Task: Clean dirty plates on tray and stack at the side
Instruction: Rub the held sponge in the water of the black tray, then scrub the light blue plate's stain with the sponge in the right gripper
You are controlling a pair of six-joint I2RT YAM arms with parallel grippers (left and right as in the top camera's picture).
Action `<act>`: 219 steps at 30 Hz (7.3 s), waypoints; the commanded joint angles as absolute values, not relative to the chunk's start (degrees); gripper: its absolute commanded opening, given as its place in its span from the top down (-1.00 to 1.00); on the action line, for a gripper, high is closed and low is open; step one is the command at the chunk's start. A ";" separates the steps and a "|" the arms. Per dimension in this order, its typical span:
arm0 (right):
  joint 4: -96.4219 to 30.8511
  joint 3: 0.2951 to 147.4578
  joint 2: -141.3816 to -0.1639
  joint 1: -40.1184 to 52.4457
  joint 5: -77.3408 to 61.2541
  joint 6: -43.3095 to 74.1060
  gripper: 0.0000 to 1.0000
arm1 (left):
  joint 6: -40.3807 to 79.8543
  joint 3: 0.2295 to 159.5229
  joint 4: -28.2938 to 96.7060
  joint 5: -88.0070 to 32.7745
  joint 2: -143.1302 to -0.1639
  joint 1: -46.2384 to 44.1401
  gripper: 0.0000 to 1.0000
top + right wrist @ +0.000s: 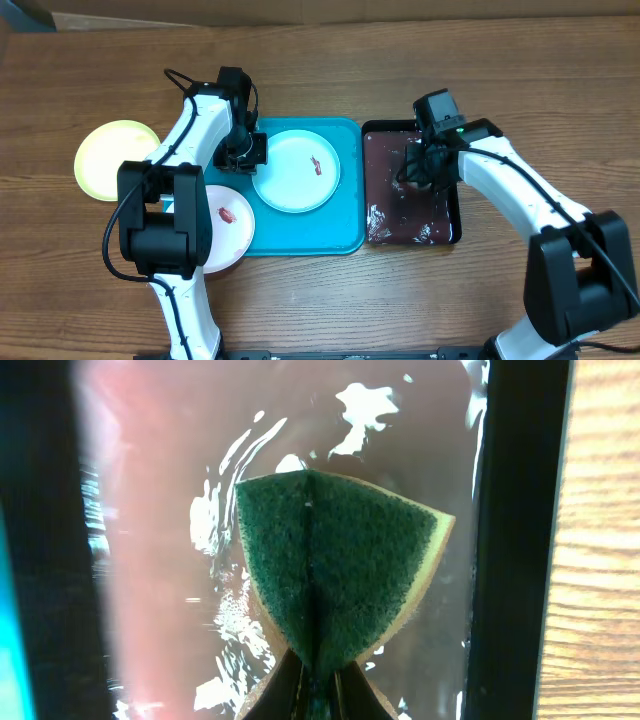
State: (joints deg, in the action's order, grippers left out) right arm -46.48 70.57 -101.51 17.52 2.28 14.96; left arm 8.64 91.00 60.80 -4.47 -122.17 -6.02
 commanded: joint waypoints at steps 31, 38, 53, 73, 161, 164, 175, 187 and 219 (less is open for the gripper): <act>-60.86 80.27 -80.36 17.63 -0.12 11.46 0.92 | 9.26 90.11 59.09 -4.49 -121.38 -6.42 0.88; -61.01 80.27 -80.38 17.63 -0.12 11.46 0.93 | 9.28 90.11 58.72 -4.51 -121.38 -6.42 0.80; -60.62 80.23 -80.36 17.72 -1.43 11.49 0.93 | 9.28 90.11 58.35 -4.51 -121.38 -6.42 0.65; -52.77 79.85 -75.35 19.92 2.09 11.44 0.93 | 9.30 90.11 57.98 -4.51 -121.38 -6.42 0.64; -53.21 96.05 -104.95 31.31 -6.74 13.69 0.93 | 9.21 90.11 56.49 -6.52 -121.38 -9.85 0.91; -52.66 96.03 -107.15 34.63 1.04 13.69 0.93 | 9.21 90.11 56.51 -6.39 -121.40 -9.89 0.91; -49.56 96.01 -116.44 37.98 8.19 13.67 0.93 | 9.21 90.11 56.58 -5.48 -121.40 -9.89 0.92; -49.30 95.59 -122.26 37.80 9.04 13.67 0.93 | 9.21 90.11 56.75 -5.50 -121.40 -9.89 0.91; -45.43 93.69 -124.46 36.91 11.94 15.03 0.93 | 9.21 90.11 56.97 -5.52 -121.38 -9.89 0.92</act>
